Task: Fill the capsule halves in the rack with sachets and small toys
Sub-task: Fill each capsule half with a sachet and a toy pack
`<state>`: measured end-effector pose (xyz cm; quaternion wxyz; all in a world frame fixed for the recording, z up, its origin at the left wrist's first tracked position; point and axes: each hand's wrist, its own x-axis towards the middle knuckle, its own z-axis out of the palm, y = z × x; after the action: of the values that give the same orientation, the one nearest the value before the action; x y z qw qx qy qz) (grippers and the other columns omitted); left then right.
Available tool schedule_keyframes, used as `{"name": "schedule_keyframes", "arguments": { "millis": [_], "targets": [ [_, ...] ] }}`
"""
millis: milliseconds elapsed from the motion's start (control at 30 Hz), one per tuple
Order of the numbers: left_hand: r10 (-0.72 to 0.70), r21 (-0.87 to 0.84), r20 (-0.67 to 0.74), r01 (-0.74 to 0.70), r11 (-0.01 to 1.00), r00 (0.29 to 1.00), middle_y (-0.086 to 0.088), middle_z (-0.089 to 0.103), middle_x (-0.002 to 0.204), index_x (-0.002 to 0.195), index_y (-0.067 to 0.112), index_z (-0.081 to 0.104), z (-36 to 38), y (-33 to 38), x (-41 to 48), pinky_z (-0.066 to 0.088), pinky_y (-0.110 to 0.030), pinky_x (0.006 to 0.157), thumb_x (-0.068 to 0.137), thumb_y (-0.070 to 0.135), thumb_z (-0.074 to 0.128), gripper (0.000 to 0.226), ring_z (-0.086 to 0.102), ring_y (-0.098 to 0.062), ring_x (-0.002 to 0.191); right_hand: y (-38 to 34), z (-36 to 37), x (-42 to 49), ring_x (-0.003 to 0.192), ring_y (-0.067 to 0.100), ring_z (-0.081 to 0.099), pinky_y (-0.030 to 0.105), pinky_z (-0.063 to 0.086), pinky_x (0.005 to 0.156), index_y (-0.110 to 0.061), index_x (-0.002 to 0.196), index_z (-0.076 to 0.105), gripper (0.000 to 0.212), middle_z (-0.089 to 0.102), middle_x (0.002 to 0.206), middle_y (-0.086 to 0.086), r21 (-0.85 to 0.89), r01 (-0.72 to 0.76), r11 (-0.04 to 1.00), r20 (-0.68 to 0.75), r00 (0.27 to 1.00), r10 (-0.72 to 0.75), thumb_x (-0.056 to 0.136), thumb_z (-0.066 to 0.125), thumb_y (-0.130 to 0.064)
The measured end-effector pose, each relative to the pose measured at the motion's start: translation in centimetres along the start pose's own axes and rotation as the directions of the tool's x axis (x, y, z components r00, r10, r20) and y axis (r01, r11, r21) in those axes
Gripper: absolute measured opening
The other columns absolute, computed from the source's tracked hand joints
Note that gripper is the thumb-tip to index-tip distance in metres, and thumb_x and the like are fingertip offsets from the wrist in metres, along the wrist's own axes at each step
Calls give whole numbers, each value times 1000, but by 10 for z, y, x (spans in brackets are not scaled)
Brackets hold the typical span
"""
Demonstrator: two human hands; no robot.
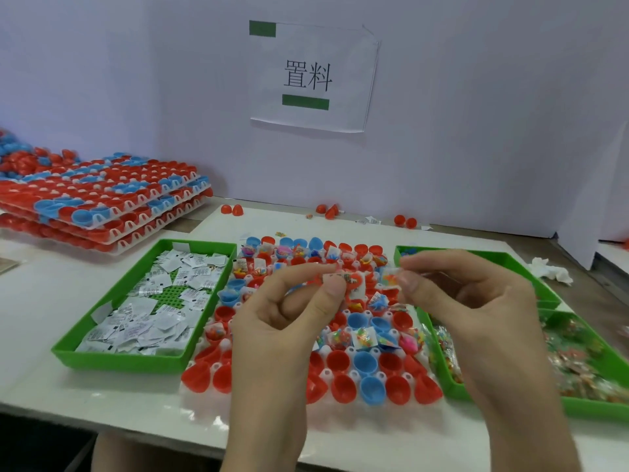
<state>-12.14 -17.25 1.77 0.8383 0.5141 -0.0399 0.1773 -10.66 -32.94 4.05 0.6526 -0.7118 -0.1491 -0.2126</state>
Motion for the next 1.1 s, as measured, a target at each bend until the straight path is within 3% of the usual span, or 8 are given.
{"name": "schedule_keyframes", "arguments": {
  "millis": [67, 400, 567, 700, 800, 900, 1000, 1100],
  "targets": [
    [12, 8, 40, -13, 1000, 999, -3, 76, 74, 78, 26, 79, -6, 1, -5, 55, -17, 68, 47, 26, 95, 35, 74, -13, 75, 0, 8, -5, 70, 11, 74, 15, 56, 65, -32, 84, 79, 19, 77, 81, -5, 3, 1, 1000, 15, 1000, -1, 67, 76, -26],
    [73, 94, 101, -83, 992, 992, -3, 77, 81, 78, 26, 77, -9, 0, -2, 56, -18, 66, 58, 38, 82, 25, 74, -15, 76, -9, 25, -5, 77, 8, 74, 13, 55, 65, -29, 83, 79, 15, 77, 81, -8, 37, -19, 999, 100, 995, 15, 70, 73, -25],
    [80, 154, 95, -94, 984, 992, -1, 75, 75, 75, 28, 75, -14, -1, -3, 54, -15, 63, 55, 29, 95, 28, 73, -13, 72, -10, 21, -7, 81, 4, 73, 10, 53, 68, -30, 84, 79, 18, 77, 82, -9, 51, -61, 997, 147, 988, 53, 68, 72, -32],
    [103, 201, 102, -122, 972, 989, 6, 66, 65, 80, 31, 74, -14, 0, -4, 52, -15, 60, 56, 32, 92, 29, 65, -8, 63, -13, 18, -7, 77, 2, 71, 10, 53, 64, -32, 86, 80, 20, 77, 82, -10, 55, -80, 995, 210, 975, 66, 70, 70, -39],
    [93, 199, 106, -112, 974, 990, 10, 62, 62, 82, 33, 75, -14, -1, -4, 52, -15, 59, 56, 35, 94, 33, 62, -6, 61, -14, 17, -8, 81, 8, 74, 12, 55, 67, -33, 86, 79, 18, 77, 85, -6, 27, -74, 997, 309, 949, 62, 68, 81, -35],
    [12, 157, 127, -32, 987, 992, 12, 65, 68, 90, 34, 77, -17, -3, -4, 54, -17, 63, 57, 45, 85, 36, 65, -6, 70, -13, 18, -8, 78, 14, 75, 17, 57, 67, -31, 86, 78, 21, 77, 83, -2, 11, -31, 999, 310, 950, 27, 66, 83, -27],
    [-59, 87, 193, 42, 995, 979, -1, 75, 87, 89, 27, 79, -21, -6, -3, 55, -20, 70, 60, 42, 81, 32, 71, -16, 86, -12, 18, -8, 78, 14, 75, 18, 58, 69, -29, 84, 78, 21, 77, 81, -2, 29, -5, 1000, 289, 957, -4, 66, 82, -23],
    [-31, 78, 169, 18, 997, 985, -4, 76, 85, 86, 25, 79, -21, -7, -3, 55, -19, 70, 60, 38, 83, 29, 72, -14, 83, -9, 19, -7, 78, 11, 75, 17, 57, 68, -30, 84, 77, 21, 77, 79, -6, 3, 5, 1000, 231, 973, -6, 65, 79, -22]
  ]
}}
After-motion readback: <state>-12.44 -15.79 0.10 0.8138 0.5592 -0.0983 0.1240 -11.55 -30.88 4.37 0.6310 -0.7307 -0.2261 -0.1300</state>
